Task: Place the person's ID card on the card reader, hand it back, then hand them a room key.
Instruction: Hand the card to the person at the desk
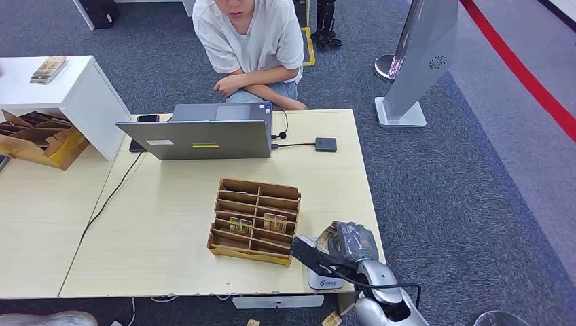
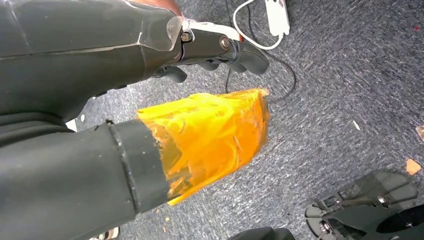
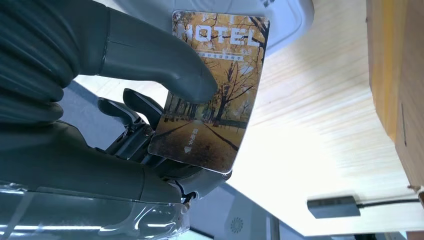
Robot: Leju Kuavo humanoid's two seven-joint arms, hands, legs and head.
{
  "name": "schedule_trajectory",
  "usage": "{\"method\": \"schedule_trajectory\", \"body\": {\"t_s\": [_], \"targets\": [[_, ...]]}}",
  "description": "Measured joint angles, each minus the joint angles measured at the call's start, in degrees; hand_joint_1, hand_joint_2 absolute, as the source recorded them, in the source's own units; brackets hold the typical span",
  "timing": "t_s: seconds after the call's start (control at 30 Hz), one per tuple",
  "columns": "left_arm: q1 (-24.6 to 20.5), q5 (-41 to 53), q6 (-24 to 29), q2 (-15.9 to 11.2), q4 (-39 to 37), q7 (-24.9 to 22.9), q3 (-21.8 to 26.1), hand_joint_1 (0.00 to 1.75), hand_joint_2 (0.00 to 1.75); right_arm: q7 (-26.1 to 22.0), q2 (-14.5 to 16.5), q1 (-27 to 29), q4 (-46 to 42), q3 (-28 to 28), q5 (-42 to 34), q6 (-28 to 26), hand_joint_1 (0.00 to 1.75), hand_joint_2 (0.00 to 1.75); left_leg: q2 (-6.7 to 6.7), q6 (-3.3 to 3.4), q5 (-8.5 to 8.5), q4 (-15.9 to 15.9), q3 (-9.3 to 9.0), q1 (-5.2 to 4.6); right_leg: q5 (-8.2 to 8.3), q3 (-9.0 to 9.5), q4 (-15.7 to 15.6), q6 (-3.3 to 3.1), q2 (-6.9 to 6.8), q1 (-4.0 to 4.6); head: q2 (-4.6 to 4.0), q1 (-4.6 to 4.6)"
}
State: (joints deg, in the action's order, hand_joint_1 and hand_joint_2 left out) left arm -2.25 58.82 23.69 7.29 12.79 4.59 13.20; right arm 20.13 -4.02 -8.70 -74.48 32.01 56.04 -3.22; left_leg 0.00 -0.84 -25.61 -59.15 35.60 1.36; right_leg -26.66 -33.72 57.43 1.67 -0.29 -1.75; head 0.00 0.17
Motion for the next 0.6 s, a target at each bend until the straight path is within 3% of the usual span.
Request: {"method": "schedule_trajectory", "body": {"t_s": [0.6], "targets": [[0.0, 0.1, 0.2, 0.5, 0.0, -0.1, 1.2, 0.0, 0.0, 0.1, 1.0, 0.9, -2.0, -1.3, 6.6, -4.5, 1.75, 1.75, -0.01, 0.0, 0.0, 0.0, 0.02, 0.0, -0.01, -0.01, 0.0, 0.0, 0.0, 0.0, 0.0, 0.01]]}}
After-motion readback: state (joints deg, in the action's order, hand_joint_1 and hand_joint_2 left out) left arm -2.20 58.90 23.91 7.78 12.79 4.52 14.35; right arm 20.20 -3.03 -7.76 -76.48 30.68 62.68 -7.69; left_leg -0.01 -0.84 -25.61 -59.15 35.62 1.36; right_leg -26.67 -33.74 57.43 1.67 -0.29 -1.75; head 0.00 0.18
